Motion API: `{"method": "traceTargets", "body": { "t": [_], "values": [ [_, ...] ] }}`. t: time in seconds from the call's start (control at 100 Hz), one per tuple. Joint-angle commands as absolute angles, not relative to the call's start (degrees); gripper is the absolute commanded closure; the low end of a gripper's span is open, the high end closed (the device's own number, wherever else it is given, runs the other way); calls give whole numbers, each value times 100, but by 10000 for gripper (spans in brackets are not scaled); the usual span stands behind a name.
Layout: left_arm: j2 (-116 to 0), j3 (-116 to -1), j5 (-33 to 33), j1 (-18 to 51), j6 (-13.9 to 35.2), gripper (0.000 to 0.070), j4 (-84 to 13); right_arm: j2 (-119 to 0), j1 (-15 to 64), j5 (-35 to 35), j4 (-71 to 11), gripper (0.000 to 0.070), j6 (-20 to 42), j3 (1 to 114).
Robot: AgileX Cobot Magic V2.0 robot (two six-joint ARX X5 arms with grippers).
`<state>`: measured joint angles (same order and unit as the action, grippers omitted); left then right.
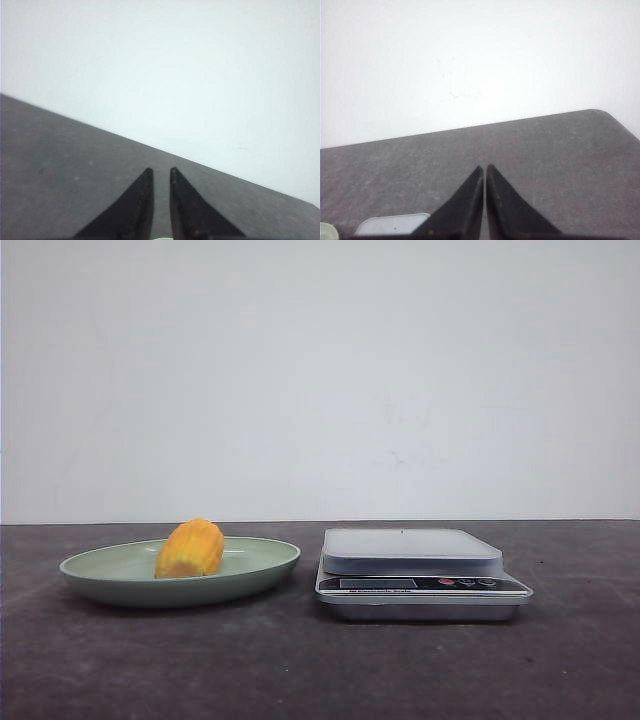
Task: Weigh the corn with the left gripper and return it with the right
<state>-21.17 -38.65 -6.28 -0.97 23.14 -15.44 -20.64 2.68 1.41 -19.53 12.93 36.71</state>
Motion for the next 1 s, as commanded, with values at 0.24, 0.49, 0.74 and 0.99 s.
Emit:
{"method": "traceTargets", "body": {
  "t": [0.24,0.49,0.74,0.99],
  "values": [
    [-3747,-5824,-1166,167,1446,226,-2521,-3518,384,913,-2757,185,1131,5647],
    [-5181,-6283,-1020,998,1367,227,-2532,-3892,882,963,-3155,186,989,5966],
    [-7214,-6287,-368,1747,1431,228,-2571,-3924,963,945,-3310,186,963,5966],
    [-8696,-6287,-270,2119,1614,229,-2314,-3922,963,941,-3308,186,963,5966]
  ]
}}
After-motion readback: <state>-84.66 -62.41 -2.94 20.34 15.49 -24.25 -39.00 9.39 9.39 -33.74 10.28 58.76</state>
